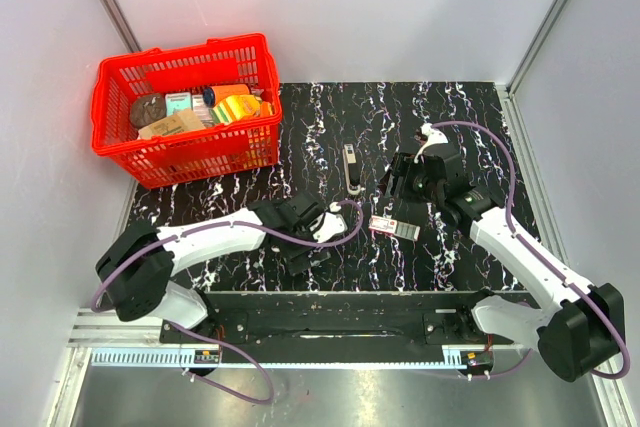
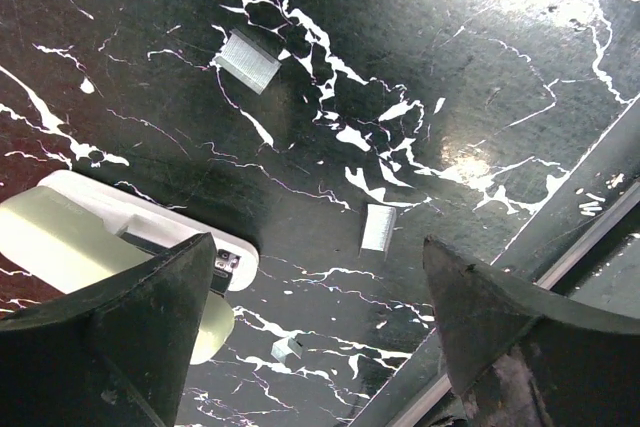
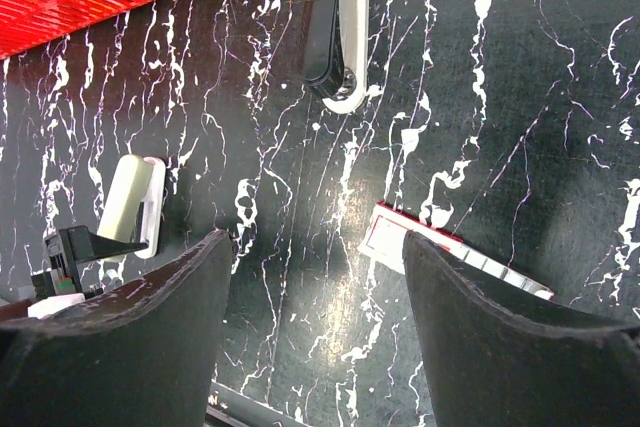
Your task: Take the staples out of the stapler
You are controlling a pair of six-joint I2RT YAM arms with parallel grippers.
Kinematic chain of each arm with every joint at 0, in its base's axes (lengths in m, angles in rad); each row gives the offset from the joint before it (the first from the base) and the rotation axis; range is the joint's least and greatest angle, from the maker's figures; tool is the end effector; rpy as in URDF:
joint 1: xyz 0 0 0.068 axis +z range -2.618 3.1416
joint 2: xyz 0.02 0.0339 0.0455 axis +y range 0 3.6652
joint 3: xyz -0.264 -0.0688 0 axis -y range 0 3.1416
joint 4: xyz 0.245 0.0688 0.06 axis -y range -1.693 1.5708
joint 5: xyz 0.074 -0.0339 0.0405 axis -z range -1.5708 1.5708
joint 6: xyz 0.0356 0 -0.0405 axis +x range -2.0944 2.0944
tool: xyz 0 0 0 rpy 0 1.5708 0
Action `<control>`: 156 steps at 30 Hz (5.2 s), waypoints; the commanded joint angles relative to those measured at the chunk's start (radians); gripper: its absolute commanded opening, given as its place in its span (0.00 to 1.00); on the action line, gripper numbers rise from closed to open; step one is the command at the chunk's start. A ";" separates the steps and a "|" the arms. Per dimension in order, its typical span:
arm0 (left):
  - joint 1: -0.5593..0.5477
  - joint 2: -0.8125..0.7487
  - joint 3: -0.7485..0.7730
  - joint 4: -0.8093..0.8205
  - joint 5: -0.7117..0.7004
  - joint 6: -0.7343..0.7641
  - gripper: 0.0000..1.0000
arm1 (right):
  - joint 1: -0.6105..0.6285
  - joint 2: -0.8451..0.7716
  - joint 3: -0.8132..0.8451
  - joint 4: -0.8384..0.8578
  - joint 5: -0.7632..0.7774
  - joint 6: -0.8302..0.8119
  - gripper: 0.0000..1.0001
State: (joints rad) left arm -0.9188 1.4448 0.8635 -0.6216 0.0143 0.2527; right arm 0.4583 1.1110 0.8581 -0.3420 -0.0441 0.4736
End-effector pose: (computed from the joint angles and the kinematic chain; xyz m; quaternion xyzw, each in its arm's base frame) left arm 0.1598 -0.2101 0.1888 0.5446 0.8185 -0.0664 0.1706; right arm 0.2197 0.1102 0.2855 -0.0036 0.8831 0.2280 0.4100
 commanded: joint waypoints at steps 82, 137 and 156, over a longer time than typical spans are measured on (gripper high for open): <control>-0.074 0.197 0.028 -0.033 0.090 0.108 0.10 | 0.005 -0.007 0.084 -0.045 0.072 -0.062 0.73; 0.521 -0.092 0.286 1.191 1.122 -1.357 0.00 | 0.005 -0.080 0.196 0.504 -0.651 0.264 0.75; 0.521 -0.070 0.235 1.300 1.079 -1.425 0.00 | 0.071 0.030 0.206 0.541 -0.632 0.257 0.57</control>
State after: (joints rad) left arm -0.3996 1.3808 1.1011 0.6052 1.1065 -1.1568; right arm 0.5175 1.1355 1.0458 0.1524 -0.6739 0.7460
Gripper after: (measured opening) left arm 0.187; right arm 0.585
